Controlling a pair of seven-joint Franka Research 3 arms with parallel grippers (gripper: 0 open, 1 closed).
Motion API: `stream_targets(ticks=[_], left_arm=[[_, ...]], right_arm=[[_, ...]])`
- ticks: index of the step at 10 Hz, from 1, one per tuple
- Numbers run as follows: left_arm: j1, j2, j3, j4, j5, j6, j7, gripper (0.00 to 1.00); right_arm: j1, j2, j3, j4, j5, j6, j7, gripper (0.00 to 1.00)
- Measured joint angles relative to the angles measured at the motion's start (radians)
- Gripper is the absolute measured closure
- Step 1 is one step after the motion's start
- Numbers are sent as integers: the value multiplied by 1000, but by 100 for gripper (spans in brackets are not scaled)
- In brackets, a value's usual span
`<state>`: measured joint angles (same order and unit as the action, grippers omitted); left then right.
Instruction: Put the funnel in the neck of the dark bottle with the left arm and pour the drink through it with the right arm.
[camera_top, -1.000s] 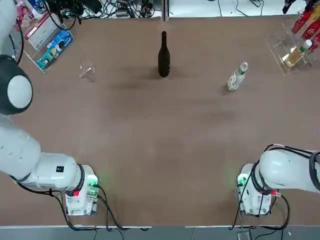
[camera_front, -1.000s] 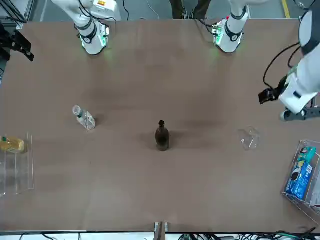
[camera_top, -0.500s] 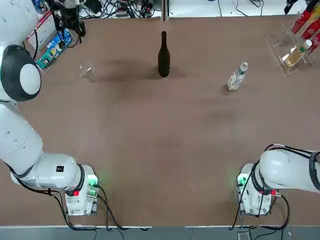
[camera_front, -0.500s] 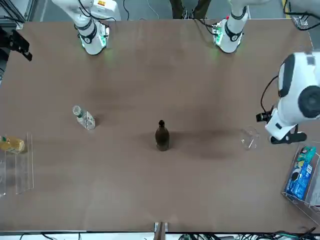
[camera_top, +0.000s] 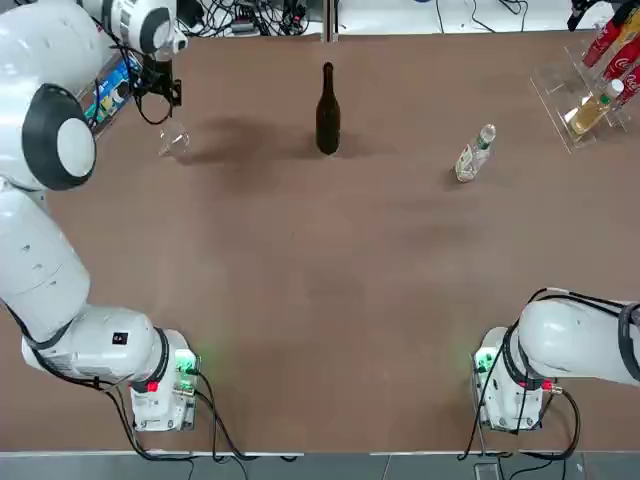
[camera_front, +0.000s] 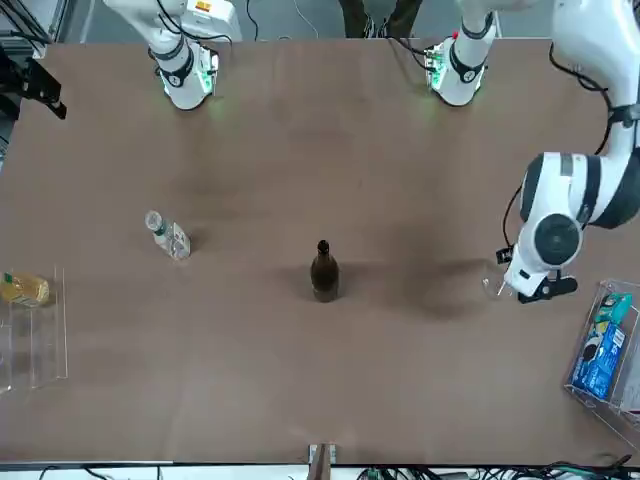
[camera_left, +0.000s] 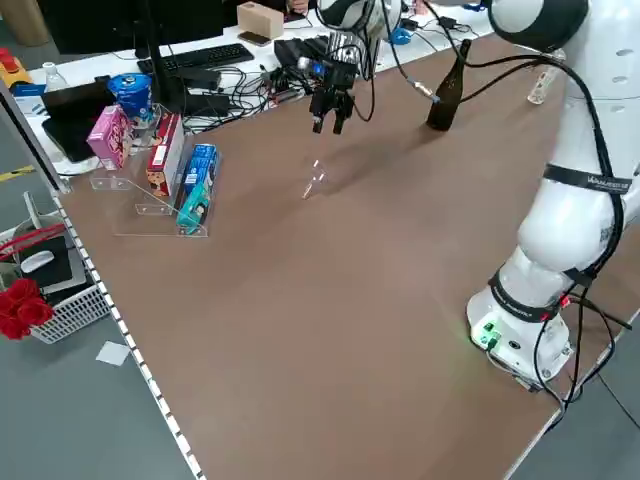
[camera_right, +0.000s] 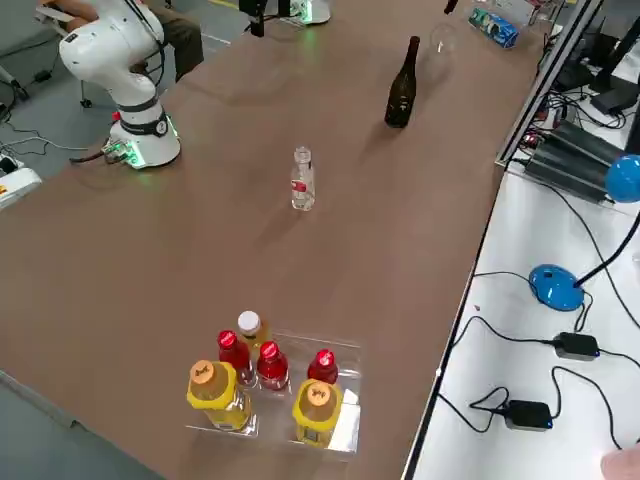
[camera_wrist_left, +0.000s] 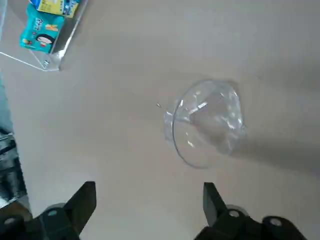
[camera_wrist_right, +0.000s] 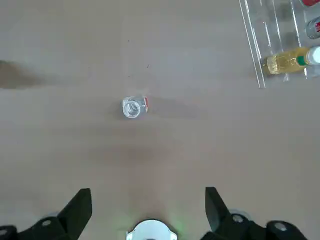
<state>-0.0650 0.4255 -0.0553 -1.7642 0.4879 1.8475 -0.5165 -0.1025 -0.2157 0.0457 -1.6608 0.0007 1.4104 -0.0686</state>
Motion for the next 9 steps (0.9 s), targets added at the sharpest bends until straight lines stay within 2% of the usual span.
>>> stream_targets(ticks=[3, 4, 5, 9], left_arm=[[-11, 73, -1, 0, 112, 61, -127, 10], [-11, 80, -1, 0, 126, 62, -149, 19], [-11, 86, -1, 0, 142, 62, -162, 22], [-27, 141, -3, -1, 200, 63, -240, 32]], right_arm=[[0, -2, 2, 1, 0, -22, 0, 0], [0, -5, 3, 1, 0, -29, 0, 0], [0, -9, 5, 1, 0, -34, 0, 0], [0, -15, 8, 2, 0, -37, 0, 0]])
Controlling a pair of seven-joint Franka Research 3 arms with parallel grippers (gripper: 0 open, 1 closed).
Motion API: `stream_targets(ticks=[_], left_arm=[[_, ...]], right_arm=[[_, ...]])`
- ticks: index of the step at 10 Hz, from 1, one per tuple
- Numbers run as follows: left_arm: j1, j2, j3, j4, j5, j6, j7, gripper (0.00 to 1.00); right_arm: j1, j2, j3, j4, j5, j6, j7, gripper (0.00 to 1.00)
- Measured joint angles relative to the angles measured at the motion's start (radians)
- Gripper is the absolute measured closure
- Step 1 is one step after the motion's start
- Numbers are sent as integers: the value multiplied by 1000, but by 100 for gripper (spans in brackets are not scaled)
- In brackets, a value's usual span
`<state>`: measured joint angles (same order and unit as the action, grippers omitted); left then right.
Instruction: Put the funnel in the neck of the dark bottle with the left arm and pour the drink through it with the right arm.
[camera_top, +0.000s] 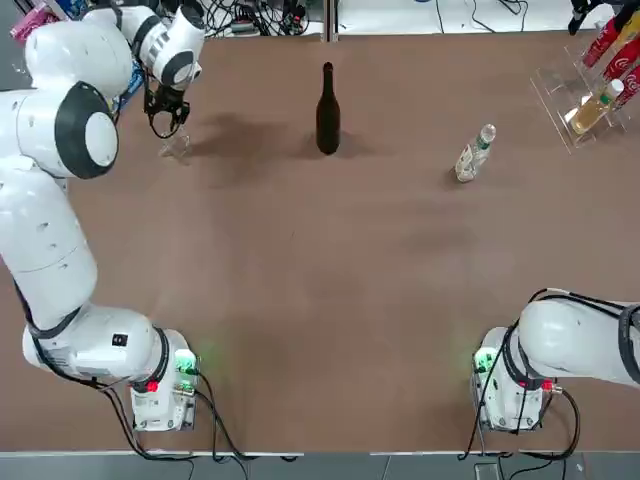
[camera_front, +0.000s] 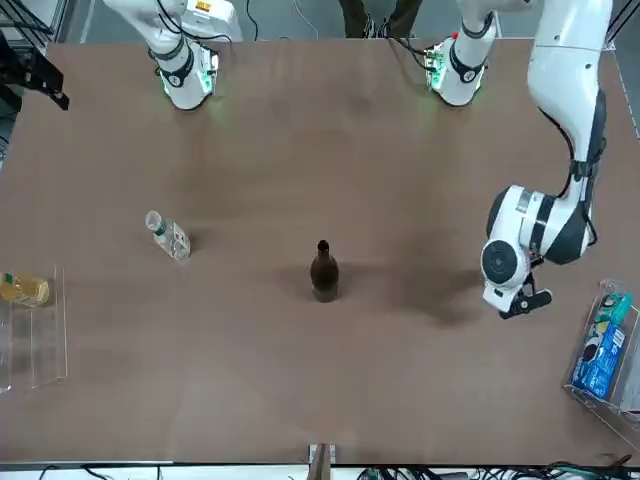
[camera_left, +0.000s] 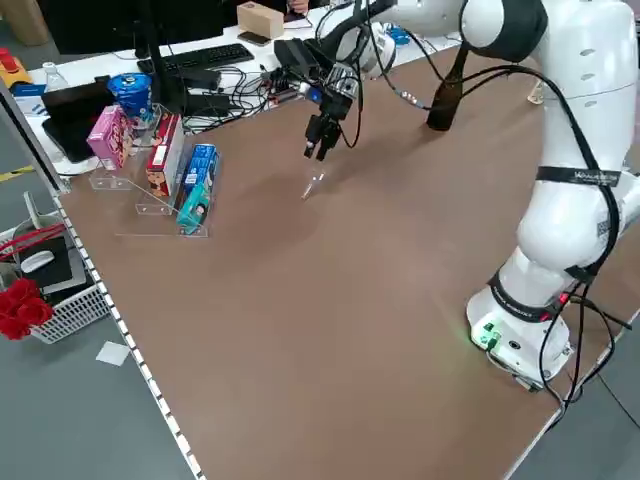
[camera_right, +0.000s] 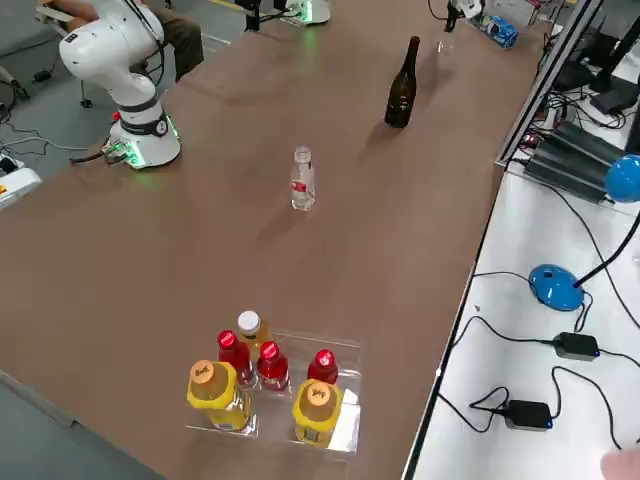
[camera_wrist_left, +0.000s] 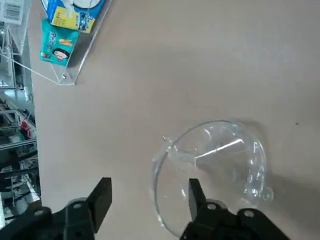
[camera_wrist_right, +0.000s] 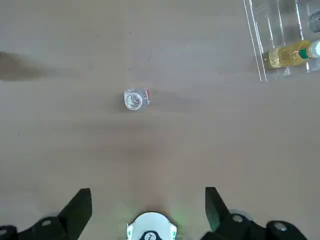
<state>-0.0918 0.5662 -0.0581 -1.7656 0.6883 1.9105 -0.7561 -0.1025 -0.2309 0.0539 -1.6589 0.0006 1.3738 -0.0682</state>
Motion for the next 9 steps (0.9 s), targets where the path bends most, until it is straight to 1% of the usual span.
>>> stream_targets(ticks=[1, 2, 3, 4, 5, 6, 7, 8, 9], left_arm=[[-3, 8, 0, 0, 1, 0, -6, 33], [-3, 11, 0, 0, 1, 1, -8, 44], [-3, 12, 0, 0, 7, 1, -8, 60], [-3, 12, 0, 0, 21, 1, -8, 67], [-3, 13, 0, 0, 30, 0, -8, 70], [-3, 14, 0, -1, 33, 0, -8, 79], [-3, 14, 0, -1, 40, -2, -8, 83], [-3, 13, 1, -1, 56, -12, -7, 94], [-2, 11, 2, 0, 65, -22, -5, 95]], right_arm=[[0, 0, 0, 0, 0, 0, 0, 0], [0, 0, 0, 0, 0, 0, 0, 0], [0, 0, 0, 1, 0, -2, 0, 0], [0, 0, 0, 1, 0, -3, 0, 0], [0, 0, 0, 1, 0, -4, 0, 0], [0, 0, 0, 1, 0, -5, 0, 0], [0, 0, -1, 1, 0, -5, 0, 0], [0, 0, -2, 1, 0, -5, 0, 0], [-1, 0, -3, 1, 0, -5, 0, 0]])
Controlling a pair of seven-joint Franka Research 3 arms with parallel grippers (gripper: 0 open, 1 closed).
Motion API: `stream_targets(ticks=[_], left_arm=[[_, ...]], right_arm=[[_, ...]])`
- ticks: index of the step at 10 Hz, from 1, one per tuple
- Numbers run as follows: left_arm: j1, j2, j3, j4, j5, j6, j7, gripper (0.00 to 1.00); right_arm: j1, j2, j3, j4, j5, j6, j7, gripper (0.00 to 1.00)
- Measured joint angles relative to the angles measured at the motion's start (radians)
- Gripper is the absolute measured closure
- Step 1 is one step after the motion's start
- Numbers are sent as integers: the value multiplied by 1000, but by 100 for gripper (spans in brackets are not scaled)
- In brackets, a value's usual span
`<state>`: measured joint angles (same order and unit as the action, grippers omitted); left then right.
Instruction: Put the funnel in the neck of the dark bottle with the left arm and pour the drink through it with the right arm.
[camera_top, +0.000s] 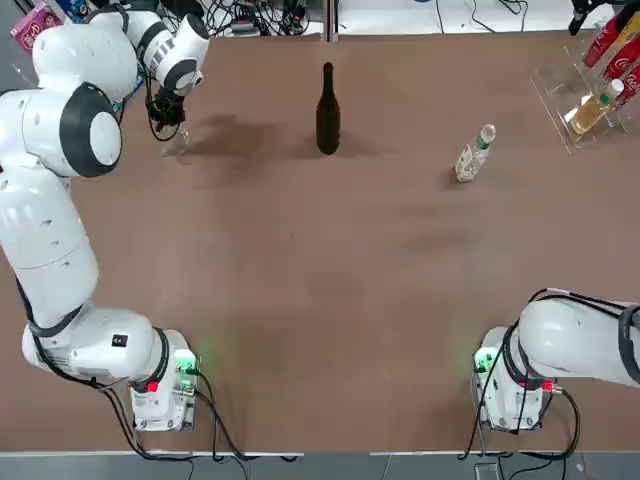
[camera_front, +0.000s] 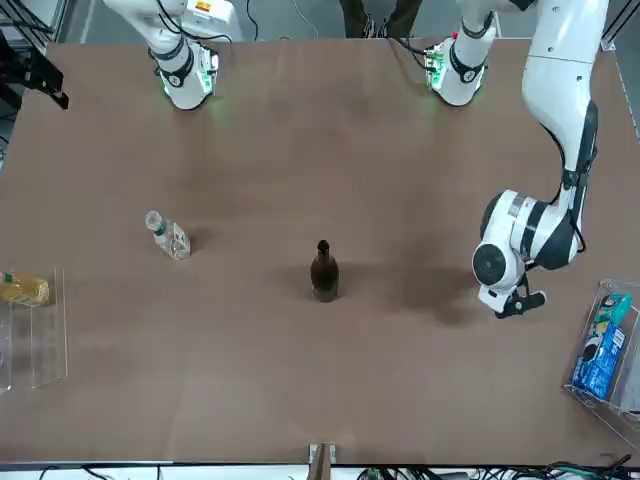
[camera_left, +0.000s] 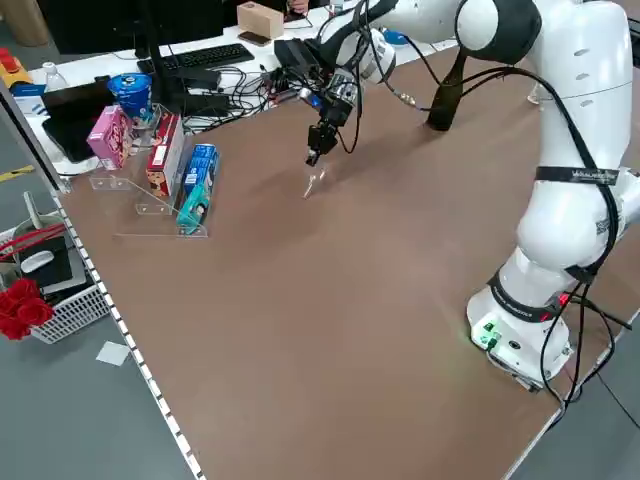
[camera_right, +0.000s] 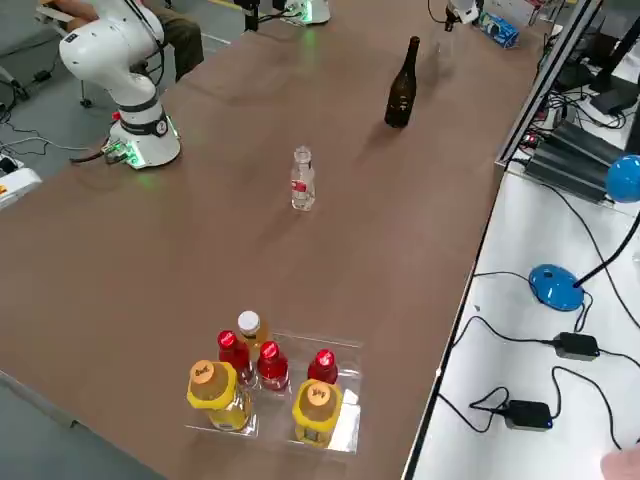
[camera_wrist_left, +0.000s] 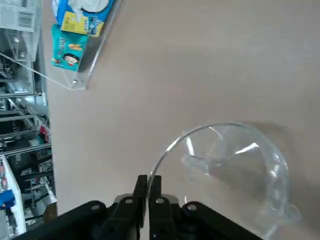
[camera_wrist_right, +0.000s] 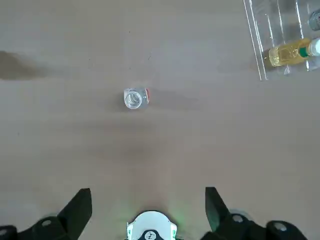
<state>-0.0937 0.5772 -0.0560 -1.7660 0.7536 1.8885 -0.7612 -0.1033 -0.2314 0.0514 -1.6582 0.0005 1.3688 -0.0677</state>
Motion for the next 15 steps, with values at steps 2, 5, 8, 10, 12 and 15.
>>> stream_targets(ticks=[2, 5, 8, 10, 12, 15], left_arm=[[-1, -4, -7, 11, 0, 0, 68, 95], [1, -94, -16, 52, -111, -10, 271, 95], [7, -188, -20, 71, -343, -19, 382, 95], [9, -226, -58, 83, -451, -18, 386, 95], [7, -312, -112, 94, -553, -25, 386, 95], [3, -468, -144, 178, -802, -144, 423, 95]], right_arm=[[-3, 0, -1, 0, 0, 0, 0, 0], [-5, 0, -1, 0, 0, 0, 0, 0], [-6, 0, -1, -2, 0, 0, 0, 0], [-7, 0, -3, -7, 0, -5, 0, 0], [-17, 1, -7, -19, 0, -8, -1, 0], [-23, 1, -19, -32, 0, -7, -34, 0]])
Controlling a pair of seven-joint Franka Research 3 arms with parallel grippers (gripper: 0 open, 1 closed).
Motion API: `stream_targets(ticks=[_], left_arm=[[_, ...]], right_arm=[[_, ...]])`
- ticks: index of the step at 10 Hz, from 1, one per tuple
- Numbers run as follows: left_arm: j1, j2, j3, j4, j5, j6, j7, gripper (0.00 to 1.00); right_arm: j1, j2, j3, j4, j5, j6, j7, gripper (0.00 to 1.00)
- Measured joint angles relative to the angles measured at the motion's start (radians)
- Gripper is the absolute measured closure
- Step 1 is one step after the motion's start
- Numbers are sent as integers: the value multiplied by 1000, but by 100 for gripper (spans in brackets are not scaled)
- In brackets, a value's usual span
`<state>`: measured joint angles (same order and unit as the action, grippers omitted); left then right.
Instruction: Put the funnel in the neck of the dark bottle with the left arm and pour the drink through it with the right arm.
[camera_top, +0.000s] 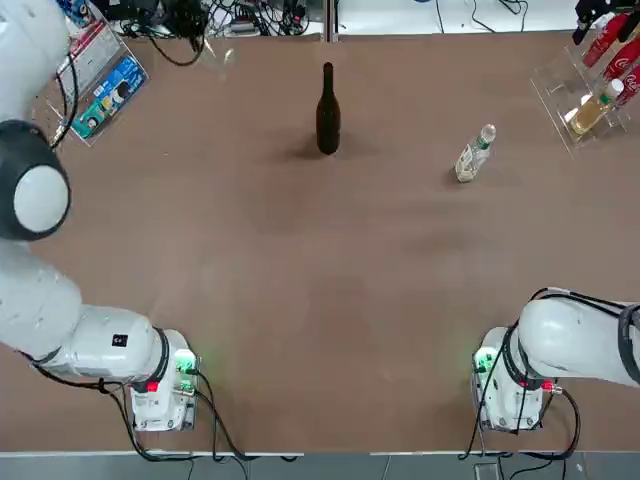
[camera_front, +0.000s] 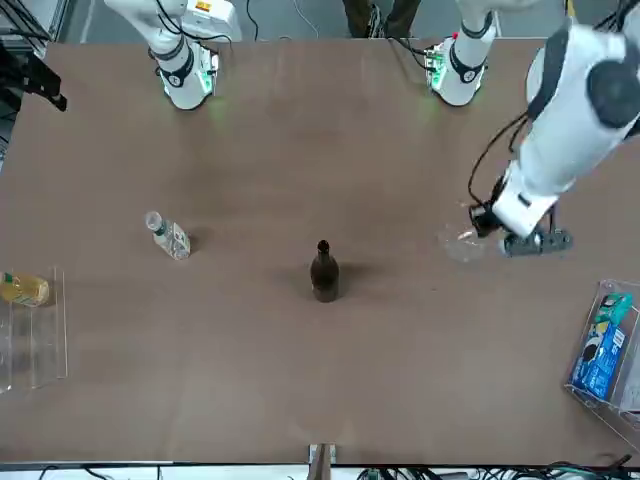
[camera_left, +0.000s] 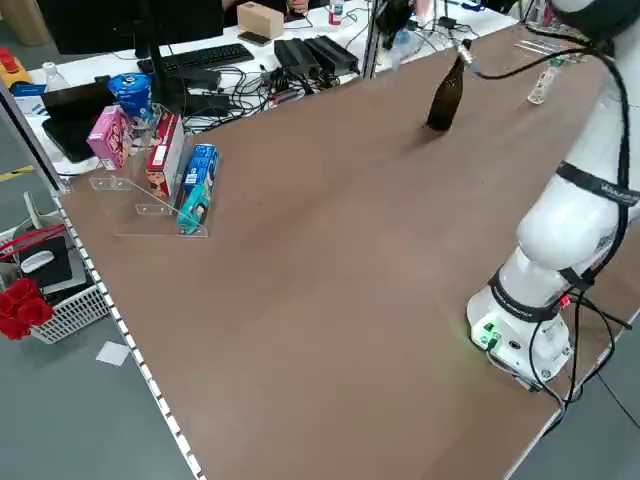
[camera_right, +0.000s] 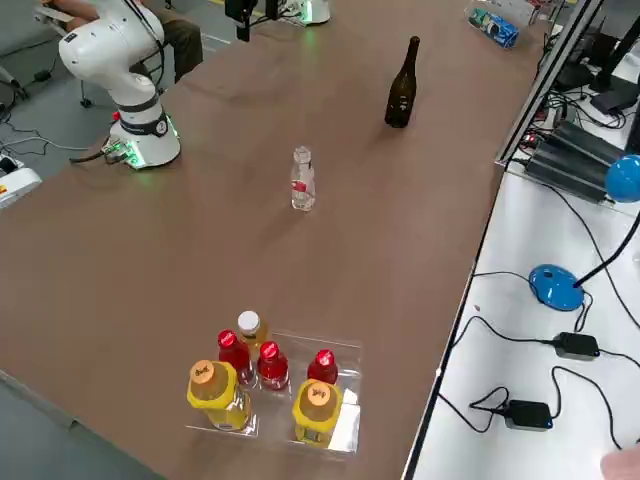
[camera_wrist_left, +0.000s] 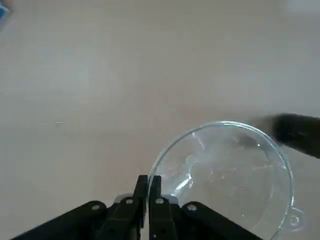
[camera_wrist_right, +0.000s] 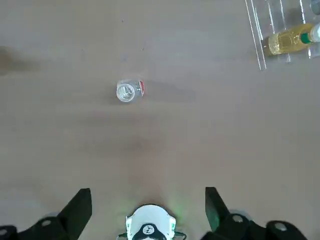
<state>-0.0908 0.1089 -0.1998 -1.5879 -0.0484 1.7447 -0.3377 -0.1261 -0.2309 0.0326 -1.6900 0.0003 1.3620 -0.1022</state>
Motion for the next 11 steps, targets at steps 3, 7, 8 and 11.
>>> stream_targets(ticks=[3, 7, 8, 11], left_arm=[[-3, -26, -125, 118, -67, -101, -114, 95], [-15, 37, -285, 166, -68, -94, -314, 95], [-27, 74, -314, 197, -63, -86, -365, 95], [-157, 200, -325, 237, 14, 31, -506, 95]], right_arm=[[-2, 0, -34, -8, 1, 9, -99, 0], [-7, 2, -153, -57, 78, 71, -397, 0], [-9, 4, -192, -91, 108, 112, -504, 0], [-11, 12, -258, -198, 190, 235, -787, 0]])
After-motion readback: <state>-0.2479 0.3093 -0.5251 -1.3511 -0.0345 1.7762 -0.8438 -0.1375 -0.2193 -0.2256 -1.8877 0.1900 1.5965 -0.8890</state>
